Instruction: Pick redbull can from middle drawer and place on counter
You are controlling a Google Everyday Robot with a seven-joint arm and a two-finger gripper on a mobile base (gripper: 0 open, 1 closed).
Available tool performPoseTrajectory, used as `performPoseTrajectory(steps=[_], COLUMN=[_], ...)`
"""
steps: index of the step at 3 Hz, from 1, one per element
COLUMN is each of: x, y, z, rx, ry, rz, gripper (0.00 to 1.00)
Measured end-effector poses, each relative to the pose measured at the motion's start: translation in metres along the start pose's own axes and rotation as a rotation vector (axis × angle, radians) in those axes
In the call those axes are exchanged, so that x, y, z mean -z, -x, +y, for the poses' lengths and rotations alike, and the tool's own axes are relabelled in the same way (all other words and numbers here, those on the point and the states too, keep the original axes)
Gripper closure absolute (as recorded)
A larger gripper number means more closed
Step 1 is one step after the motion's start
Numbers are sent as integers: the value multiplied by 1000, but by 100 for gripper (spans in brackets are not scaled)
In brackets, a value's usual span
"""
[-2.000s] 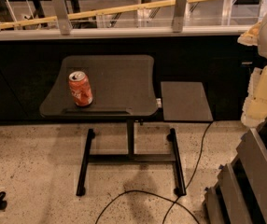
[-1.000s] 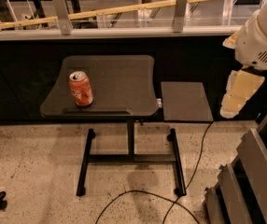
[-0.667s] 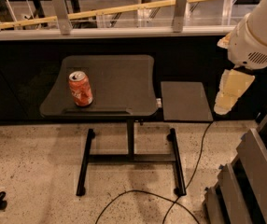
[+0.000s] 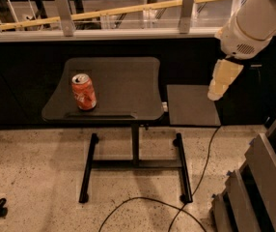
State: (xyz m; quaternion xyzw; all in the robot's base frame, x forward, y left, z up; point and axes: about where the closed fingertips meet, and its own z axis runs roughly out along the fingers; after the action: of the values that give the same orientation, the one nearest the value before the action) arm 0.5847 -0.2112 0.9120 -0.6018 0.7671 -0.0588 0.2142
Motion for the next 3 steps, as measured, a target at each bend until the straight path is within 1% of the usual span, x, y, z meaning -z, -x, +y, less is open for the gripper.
performPoseTrajectory(steps=[1, 2, 3], x=[-19, -37, -52], y=[7, 30, 64], z=[-13, -11, 8], rx=[-2, 18, 57], ry=[4, 44, 112], rz=[-17, -73, -154], gripper=[0, 0, 0])
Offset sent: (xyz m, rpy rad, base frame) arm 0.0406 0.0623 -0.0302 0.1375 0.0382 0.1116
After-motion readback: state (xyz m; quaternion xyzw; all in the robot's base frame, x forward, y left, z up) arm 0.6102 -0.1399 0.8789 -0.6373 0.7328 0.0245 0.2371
